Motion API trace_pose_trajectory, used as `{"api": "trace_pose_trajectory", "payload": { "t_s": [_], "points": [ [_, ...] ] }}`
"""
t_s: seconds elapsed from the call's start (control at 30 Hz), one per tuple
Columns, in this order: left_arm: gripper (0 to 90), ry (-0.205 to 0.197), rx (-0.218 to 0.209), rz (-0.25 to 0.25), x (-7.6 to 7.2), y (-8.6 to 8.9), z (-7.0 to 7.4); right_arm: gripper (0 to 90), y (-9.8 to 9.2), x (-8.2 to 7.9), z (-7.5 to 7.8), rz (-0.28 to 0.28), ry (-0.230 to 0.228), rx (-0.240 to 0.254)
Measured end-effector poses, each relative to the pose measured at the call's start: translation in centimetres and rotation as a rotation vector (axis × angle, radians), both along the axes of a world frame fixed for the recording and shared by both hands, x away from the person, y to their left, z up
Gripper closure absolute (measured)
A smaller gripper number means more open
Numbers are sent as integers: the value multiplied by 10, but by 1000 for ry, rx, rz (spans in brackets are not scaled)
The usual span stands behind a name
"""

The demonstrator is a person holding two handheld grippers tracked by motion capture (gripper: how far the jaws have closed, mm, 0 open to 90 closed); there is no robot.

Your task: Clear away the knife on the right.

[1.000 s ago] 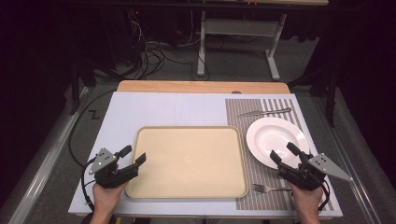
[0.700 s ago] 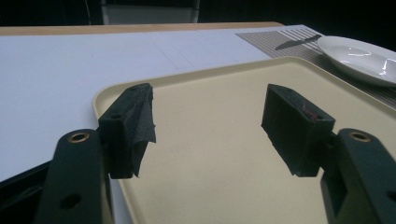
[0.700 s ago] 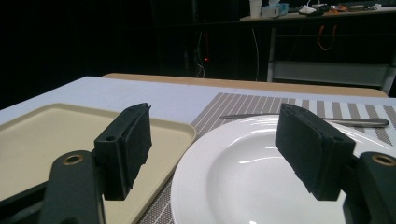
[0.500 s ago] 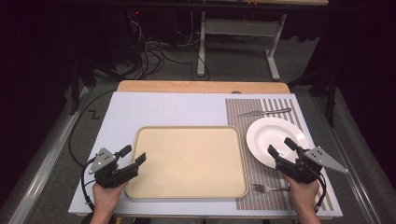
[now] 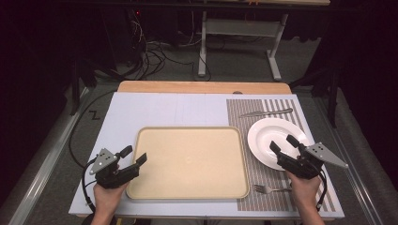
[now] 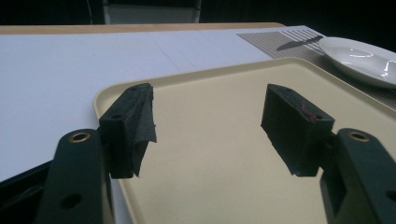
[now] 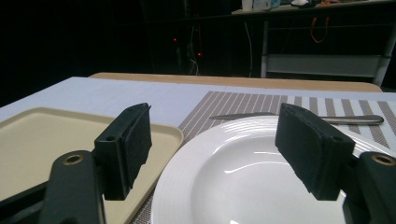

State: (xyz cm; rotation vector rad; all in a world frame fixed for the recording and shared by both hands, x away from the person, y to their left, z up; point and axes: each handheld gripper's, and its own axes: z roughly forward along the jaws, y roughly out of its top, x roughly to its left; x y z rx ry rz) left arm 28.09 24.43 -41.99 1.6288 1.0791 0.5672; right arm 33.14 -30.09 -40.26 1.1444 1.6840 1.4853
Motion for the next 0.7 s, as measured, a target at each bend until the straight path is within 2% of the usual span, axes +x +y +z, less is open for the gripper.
{"api": "trace_pose_trajectory", "payload": {
  "t_s": [0.37, 0.43, 0.53, 0.7],
  "points": [
    [355, 1, 7, -3, 1, -1, 0, 279, 1, 9, 8, -5, 25, 0],
    [355, 0, 9, -9, 0, -1, 0, 279, 1, 13, 10, -10, 40, -4],
    [354, -4, 8, -13, -1, -1, 0, 278, 1, 16, 12, -19, 48, 9],
    [354, -5, 9, -10, -1, -1, 0, 279, 0, 21, 15, -32, 63, -2]
  ]
}}
